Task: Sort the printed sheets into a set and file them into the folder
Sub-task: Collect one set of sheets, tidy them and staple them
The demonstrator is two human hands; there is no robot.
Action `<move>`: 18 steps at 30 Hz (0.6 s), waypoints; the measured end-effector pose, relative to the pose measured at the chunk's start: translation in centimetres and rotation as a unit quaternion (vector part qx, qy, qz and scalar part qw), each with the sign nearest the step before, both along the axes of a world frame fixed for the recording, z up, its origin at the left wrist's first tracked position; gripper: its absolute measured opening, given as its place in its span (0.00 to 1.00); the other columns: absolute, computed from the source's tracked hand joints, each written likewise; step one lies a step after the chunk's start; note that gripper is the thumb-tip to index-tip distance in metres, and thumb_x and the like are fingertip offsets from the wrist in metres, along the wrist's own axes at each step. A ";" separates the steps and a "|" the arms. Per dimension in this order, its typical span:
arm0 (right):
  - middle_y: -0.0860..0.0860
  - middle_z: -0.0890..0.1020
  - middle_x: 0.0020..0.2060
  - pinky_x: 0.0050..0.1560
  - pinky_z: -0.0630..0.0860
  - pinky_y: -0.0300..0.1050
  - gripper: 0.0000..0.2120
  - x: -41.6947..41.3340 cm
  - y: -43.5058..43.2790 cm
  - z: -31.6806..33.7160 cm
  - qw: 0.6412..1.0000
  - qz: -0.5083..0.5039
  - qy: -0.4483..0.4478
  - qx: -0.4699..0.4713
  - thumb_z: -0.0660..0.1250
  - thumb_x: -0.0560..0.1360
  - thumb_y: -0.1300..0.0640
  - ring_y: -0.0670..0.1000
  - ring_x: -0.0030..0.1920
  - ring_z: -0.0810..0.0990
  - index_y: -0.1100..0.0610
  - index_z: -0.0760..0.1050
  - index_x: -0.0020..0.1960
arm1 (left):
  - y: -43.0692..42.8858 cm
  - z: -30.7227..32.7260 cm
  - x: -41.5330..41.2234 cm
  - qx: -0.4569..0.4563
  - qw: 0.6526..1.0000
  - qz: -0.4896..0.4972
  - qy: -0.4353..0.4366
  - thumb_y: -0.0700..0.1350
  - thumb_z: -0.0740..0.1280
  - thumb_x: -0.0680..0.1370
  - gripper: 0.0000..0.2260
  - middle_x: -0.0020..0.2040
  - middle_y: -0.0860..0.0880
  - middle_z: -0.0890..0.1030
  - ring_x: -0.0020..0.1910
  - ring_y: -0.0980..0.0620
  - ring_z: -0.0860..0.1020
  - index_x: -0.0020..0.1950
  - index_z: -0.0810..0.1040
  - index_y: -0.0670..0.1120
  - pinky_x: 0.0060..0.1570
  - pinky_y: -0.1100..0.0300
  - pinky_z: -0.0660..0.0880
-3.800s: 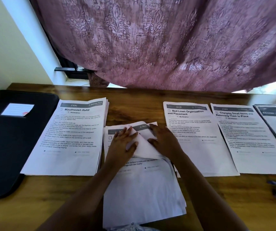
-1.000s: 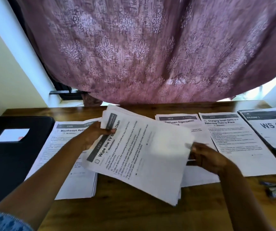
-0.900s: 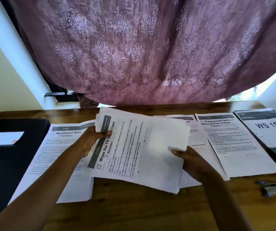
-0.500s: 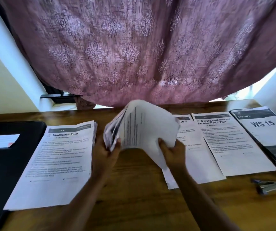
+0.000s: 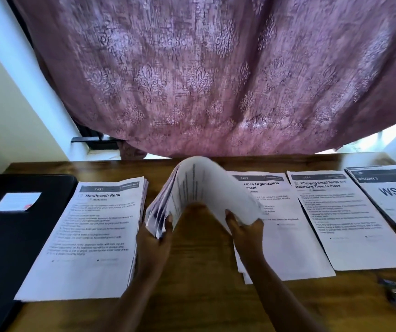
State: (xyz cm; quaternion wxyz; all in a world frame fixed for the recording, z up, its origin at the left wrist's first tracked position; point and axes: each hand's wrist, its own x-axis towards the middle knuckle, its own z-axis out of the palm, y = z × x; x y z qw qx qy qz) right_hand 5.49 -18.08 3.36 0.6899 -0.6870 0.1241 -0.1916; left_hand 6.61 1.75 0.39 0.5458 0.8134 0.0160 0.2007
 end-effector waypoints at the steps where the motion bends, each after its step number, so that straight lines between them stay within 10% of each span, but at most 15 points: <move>1: 0.44 0.79 0.48 0.50 0.80 0.43 0.20 -0.1 0.3 -0.6 0.999 0.011 0.018 -0.033 0.72 0.72 0.65 0.47 0.52 0.80 0.42 0.72 0.51 | 0.1 -0.2 0.0 -0.005 1.000 -0.005 0.030 0.55 0.68 0.76 0.15 0.49 0.52 0.81 0.48 0.56 0.82 0.57 0.76 0.47 0.44 0.55 0.82; 8: 0.44 0.84 0.41 0.40 0.79 0.40 0.08 1.9 -3.5 3.1 0.997 0.071 0.039 0.016 0.71 0.72 0.63 0.47 0.43 0.83 0.51 0.79 0.46 | 3.7 6.2 3.0 -0.097 0.988 -0.071 0.098 0.43 0.72 0.75 0.03 0.37 0.56 0.84 0.39 0.54 0.84 0.48 0.80 0.48 0.41 0.51 0.82; 14: 0.50 0.83 0.54 0.51 0.78 0.44 0.26 5.5 -8.7 6.3 0.965 0.224 0.129 -0.035 0.74 0.68 0.64 0.51 0.55 0.81 0.50 0.72 0.63 | 9.7 9.6 8.5 -0.113 0.915 -0.270 0.277 0.57 0.84 0.43 0.41 0.47 0.43 0.85 0.44 0.43 0.84 0.52 0.80 0.42 0.40 0.52 0.81; 18: 0.45 0.80 0.60 0.61 0.75 0.45 0.27 7.2 -5.7 6.6 0.892 0.396 0.173 -0.133 0.76 0.67 0.60 0.46 0.61 0.77 0.45 0.74 0.63 | 9.6 9.8 10.2 -0.020 0.866 -0.358 0.349 0.53 0.85 0.47 0.43 0.53 0.41 0.84 0.51 0.40 0.82 0.58 0.78 0.42 0.50 0.47 0.80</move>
